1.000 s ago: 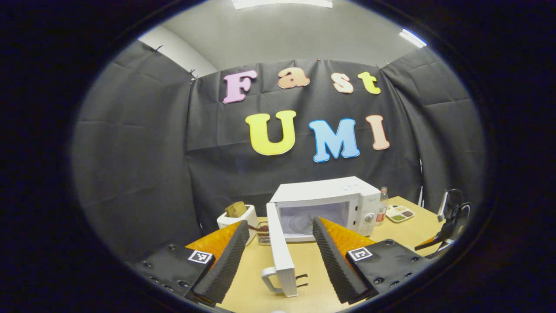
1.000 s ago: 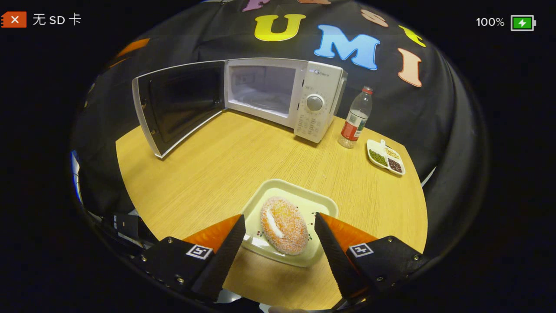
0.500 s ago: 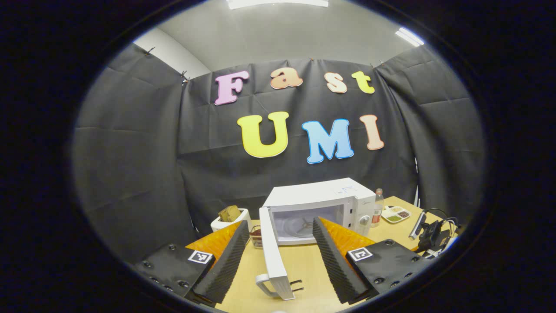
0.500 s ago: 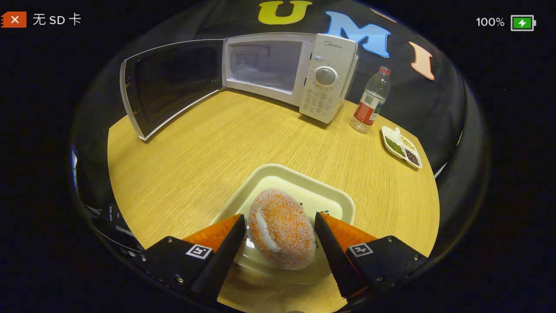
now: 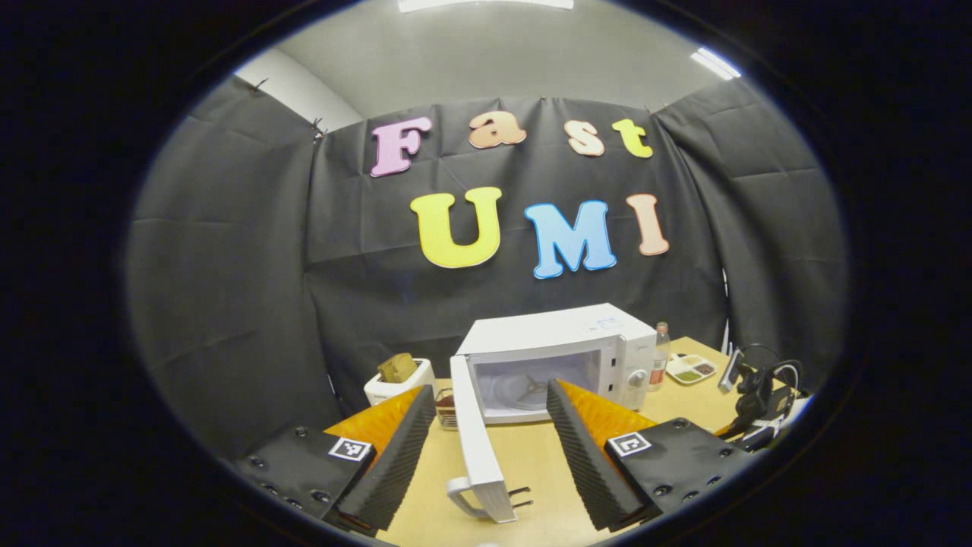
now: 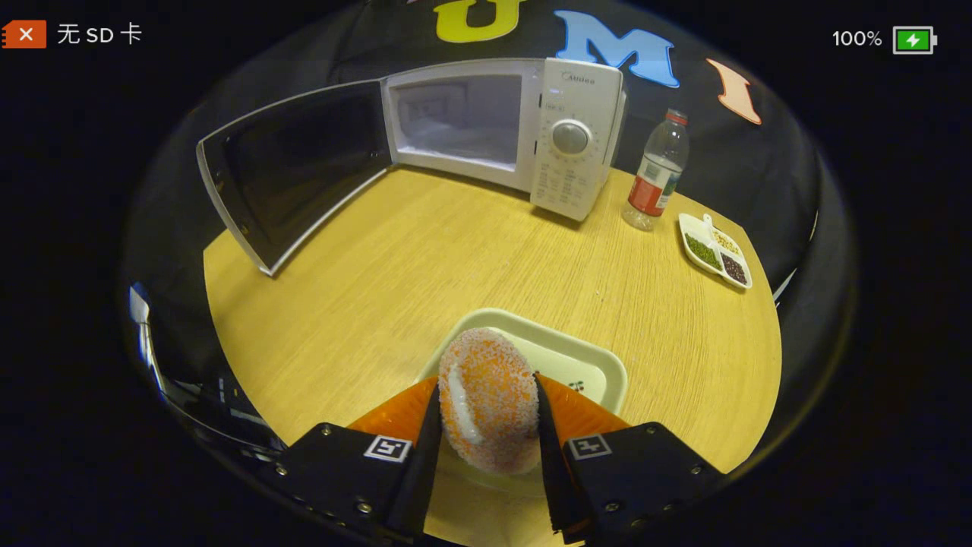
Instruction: Open the microwave oven with the left hand, put the food in, and close the microwave oven.
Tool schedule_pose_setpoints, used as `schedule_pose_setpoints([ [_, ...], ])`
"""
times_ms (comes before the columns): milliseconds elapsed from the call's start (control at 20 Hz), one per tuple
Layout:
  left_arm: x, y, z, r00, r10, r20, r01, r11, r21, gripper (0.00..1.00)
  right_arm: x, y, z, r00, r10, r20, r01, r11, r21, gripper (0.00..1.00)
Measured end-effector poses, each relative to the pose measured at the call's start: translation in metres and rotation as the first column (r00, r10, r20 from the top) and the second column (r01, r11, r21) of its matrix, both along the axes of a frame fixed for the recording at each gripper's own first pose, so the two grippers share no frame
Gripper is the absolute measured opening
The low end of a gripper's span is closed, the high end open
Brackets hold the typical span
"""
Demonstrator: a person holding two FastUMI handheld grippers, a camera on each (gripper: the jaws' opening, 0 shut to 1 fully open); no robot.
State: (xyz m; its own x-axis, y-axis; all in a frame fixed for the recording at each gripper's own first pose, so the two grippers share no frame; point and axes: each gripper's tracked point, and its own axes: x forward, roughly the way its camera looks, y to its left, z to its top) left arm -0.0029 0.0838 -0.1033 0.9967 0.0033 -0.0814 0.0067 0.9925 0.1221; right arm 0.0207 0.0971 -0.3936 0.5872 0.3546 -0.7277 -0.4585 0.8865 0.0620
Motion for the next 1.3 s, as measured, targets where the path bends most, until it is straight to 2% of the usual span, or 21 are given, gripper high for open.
schedule_pose_setpoints([
  [100, 0.001, 0.008, -0.005, 1.000, 0.009, -0.006, -0.009, 1.000, -0.002, 1.00, 0.014, 0.024, 0.029, 0.999, -0.001, 0.032, -0.001, 0.999, 0.053, 0.60],
  [250, 0.001, 0.023, -0.011, 1.000, 0.027, -0.013, -0.027, 1.000, -0.006, 1.00, 0.044, 0.076, 0.069, 0.999, -0.041, 0.030, 0.033, 0.975, 0.218, 0.60],
  [400, 0.005, 0.040, -0.016, 0.999, 0.047, -0.024, -0.047, 0.999, -0.004, 1.00, 0.093, 0.125, 0.101, 0.992, -0.128, 0.019, 0.112, 0.920, 0.376, 0.60],
  [500, 0.009, 0.053, -0.018, 0.998, 0.060, -0.031, -0.060, 0.998, -0.001, 1.00, 0.127, 0.150, 0.108, 0.982, -0.188, 0.009, 0.165, 0.885, 0.435, 0.60],
  [600, 0.014, 0.065, -0.020, 0.996, 0.079, -0.033, -0.079, 0.997, -0.003, 1.00, 0.157, 0.179, 0.113, 0.972, -0.233, -0.008, 0.204, 0.836, 0.509, 0.60],
  [700, 0.019, 0.077, -0.022, 0.993, 0.115, -0.031, -0.115, 0.993, 0.008, 1.00, 0.191, 0.196, 0.116, 0.953, -0.302, 0.012, 0.246, 0.798, 0.550, 0.60],
  [800, 0.018, 0.078, -0.024, 0.992, 0.123, -0.019, -0.123, 0.992, 0.024, 0.97, 0.227, 0.209, 0.106, 0.921, -0.389, 0.021, 0.312, 0.769, 0.558, 0.60],
  [900, 0.020, 0.080, -0.027, 0.992, 0.124, -0.011, -0.123, 0.990, 0.064, 1.00, 0.256, 0.219, 0.104, 0.886, -0.462, 0.038, 0.355, 0.729, 0.586, 0.60],
  [1000, 0.021, 0.080, -0.031, 0.993, 0.114, -0.009, -0.112, 0.990, 0.088, 0.94, 0.283, 0.215, 0.101, 0.824, -0.563, 0.063, 0.420, 0.681, 0.600, 0.60],
  [1050, 0.024, 0.082, -0.037, 0.994, 0.109, -0.017, -0.107, 0.990, 0.089, 1.00, 0.296, 0.213, 0.097, 0.793, -0.605, 0.079, 0.445, 0.662, 0.603, 0.60],
  [1150, 0.027, 0.082, -0.048, 0.995, 0.094, -0.031, -0.091, 0.993, 0.077, 0.97, 0.318, 0.210, 0.090, 0.746, -0.657, 0.109, 0.486, 0.648, 0.586, 0.60],
  [1250, 0.033, 0.077, -0.058, 0.995, 0.087, -0.040, -0.083, 0.994, 0.076, 1.00, 0.333, 0.201, 0.086, 0.695, -0.703, 0.150, 0.519, 0.635, 0.571, 0.59],
  [1300, 0.032, 0.078, -0.060, 0.995, 0.086, -0.041, -0.083, 0.994, 0.076, 0.97, 0.340, 0.199, 0.086, 0.680, -0.712, 0.173, 0.522, 0.636, 0.568, 0.60],
])
